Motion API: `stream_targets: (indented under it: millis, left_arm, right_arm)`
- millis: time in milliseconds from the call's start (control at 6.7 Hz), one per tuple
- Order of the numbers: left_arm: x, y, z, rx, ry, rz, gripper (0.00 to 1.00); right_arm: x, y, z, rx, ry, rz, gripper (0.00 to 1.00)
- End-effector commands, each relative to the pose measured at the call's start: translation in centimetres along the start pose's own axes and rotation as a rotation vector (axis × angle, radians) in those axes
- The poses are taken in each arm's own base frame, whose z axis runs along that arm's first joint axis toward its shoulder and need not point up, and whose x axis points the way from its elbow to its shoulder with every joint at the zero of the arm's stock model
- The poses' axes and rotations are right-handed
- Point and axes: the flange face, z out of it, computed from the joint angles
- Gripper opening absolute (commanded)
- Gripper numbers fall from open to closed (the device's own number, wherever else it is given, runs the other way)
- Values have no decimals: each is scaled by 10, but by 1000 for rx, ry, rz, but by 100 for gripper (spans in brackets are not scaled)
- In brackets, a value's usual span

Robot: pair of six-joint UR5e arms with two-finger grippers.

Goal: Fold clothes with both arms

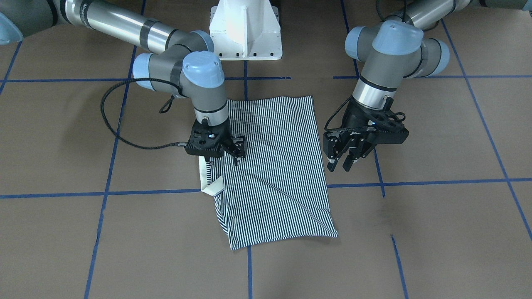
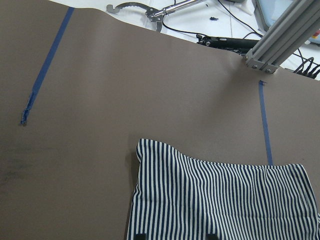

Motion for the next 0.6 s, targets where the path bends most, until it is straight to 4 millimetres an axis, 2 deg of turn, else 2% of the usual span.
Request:
stream_targets:
  millis: [0,149,299,448]
  left_arm:
    - [0,2,-5,-59,19,-71,50]
    - [-1,3,-4,-83,15,-81,50]
    - [-1,3,-4,-84,11,-82,50]
    - [-1,5,-4,-86,9,-125,50]
  right_arm:
    - [5,82,-27,-8,12,190,68]
    - [8,117,-46,-10,52,181,67]
    - [5,129,-54,-19,53,270,67]
    - [9,141,-48,-29,67,293,67]
